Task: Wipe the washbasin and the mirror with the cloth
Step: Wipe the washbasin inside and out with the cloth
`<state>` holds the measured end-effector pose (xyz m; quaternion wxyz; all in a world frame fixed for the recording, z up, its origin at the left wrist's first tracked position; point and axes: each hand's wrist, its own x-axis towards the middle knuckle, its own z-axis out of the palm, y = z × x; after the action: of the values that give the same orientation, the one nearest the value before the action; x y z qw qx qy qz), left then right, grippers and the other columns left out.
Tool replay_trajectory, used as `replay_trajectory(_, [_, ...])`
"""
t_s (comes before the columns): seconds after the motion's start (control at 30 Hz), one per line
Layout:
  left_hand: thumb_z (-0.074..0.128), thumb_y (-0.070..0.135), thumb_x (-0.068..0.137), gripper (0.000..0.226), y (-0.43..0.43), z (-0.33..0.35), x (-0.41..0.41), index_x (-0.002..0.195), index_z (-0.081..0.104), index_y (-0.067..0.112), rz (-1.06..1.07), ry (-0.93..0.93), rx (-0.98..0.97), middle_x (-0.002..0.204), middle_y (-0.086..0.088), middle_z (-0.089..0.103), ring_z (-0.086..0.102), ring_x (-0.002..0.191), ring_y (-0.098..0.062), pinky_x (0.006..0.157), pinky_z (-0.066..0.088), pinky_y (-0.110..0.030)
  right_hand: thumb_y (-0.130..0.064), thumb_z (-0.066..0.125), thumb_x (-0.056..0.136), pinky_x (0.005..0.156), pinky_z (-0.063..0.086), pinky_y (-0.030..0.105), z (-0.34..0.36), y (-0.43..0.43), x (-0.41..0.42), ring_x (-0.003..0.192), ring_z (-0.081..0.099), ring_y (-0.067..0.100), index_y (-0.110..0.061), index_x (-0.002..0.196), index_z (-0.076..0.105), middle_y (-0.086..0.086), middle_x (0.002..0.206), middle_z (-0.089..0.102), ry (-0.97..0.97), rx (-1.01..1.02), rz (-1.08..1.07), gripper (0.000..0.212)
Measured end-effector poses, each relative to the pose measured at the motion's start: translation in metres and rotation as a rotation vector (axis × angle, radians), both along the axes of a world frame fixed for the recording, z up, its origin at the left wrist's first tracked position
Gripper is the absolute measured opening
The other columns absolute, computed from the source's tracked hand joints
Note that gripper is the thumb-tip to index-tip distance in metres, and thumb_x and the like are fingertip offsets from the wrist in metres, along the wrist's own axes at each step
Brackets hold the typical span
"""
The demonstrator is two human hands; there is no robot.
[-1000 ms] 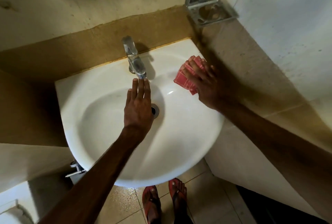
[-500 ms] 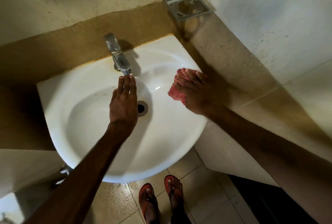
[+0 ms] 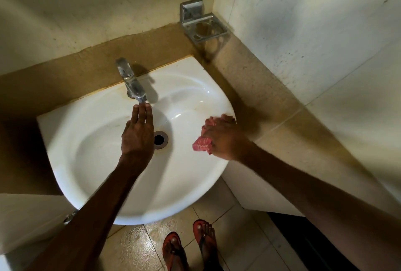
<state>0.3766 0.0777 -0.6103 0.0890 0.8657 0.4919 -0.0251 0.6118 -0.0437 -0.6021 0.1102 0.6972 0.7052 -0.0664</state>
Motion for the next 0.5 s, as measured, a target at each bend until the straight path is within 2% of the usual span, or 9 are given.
replay_trajectory(0.07, [0.061, -0.005, 0.087, 0.098, -0.003, 0.003, -0.006, 0.161, -0.001, 0.008, -0.001, -0.013, -0.028, 0.170, -0.008, -0.005, 0.002, 0.158, -0.029, 0.114, 0.040, -0.044, -0.046, 0.041, 0.081, 0.099, 0.048, 0.044, 0.009, -0.009, -0.020, 0.102, 0.066, 0.022, -0.023, 0.103, 0.073, -0.002, 0.103, 0.072, 0.020, -0.085, 0.023, 0.045])
replay_trajectory(0.17, [0.063, -0.003, 0.086, 0.097, -0.005, 0.012, -0.010, 0.161, 0.003, 0.008, -0.006, -0.039, -0.083, 0.170, -0.007, -0.004, 0.003, 0.158, -0.028, 0.114, 0.040, -0.045, -0.045, 0.051, 0.086, 0.097, 0.051, 0.044, 0.021, -0.017, -0.036, 0.102, 0.068, 0.023, -0.023, 0.113, 0.072, 0.001, 0.108, 0.074, 0.084, -0.159, 0.026, 0.041])
replay_trajectory(0.23, [0.064, 0.004, 0.088, 0.095, -0.007, 0.019, -0.012, 0.161, 0.004, 0.008, -0.010, -0.013, -0.106, 0.170, -0.008, -0.003, 0.007, 0.158, -0.029, 0.120, 0.034, -0.045, -0.041, 0.053, 0.092, 0.096, 0.053, 0.043, 0.027, -0.021, -0.045, 0.102, 0.069, 0.024, -0.021, 0.118, 0.071, 0.002, 0.111, 0.075, 0.155, -0.198, -0.003, 0.038])
replay_trajectory(0.3, [0.058, 0.014, 0.093, 0.085, -0.017, 0.027, -0.015, 0.161, 0.006, 0.007, -0.040, 0.147, -0.138, 0.170, -0.011, 0.000, 0.011, 0.157, -0.027, 0.126, 0.019, -0.045, -0.039, 0.056, 0.095, 0.092, 0.055, 0.041, 0.031, -0.028, -0.054, 0.099, 0.071, 0.026, -0.019, 0.119, 0.071, 0.005, 0.109, 0.076, 0.223, -0.228, -0.037, 0.035])
replay_trajectory(0.37, [0.043, 0.026, 0.096, 0.067, -0.041, 0.031, -0.021, 0.158, 0.023, 0.008, -0.068, 0.240, -0.207, 0.166, -0.013, 0.021, 0.022, 0.154, -0.025, 0.125, 0.016, -0.043, -0.037, 0.057, 0.098, 0.092, 0.055, 0.039, 0.034, -0.034, -0.066, 0.098, 0.071, 0.027, -0.015, 0.119, 0.071, 0.007, 0.108, 0.077, 0.274, -0.259, -0.063, 0.033])
replay_trajectory(0.43, [0.027, 0.038, 0.093, 0.062, -0.072, 0.038, -0.031, 0.147, 0.044, 0.014, -0.065, 0.246, -0.328, 0.153, -0.007, 0.044, 0.039, 0.144, -0.024, 0.120, 0.029, -0.038, -0.034, 0.056, 0.100, 0.092, 0.051, 0.034, 0.042, -0.040, -0.080, 0.102, 0.070, 0.028, -0.013, 0.121, 0.070, 0.007, 0.113, 0.076, 0.331, -0.306, -0.079, 0.033])
replay_trajectory(0.5, [0.043, 0.039, 0.097, 0.047, -0.100, 0.047, -0.041, 0.136, 0.056, 0.016, -0.003, 0.159, -0.475, 0.142, -0.006, 0.056, 0.051, 0.134, -0.027, 0.111, 0.041, -0.037, -0.031, 0.054, 0.104, 0.091, 0.048, 0.035, 0.048, -0.044, -0.093, 0.108, 0.068, 0.029, -0.012, 0.126, 0.069, 0.009, 0.119, 0.073, 0.403, -0.366, -0.089, 0.032])
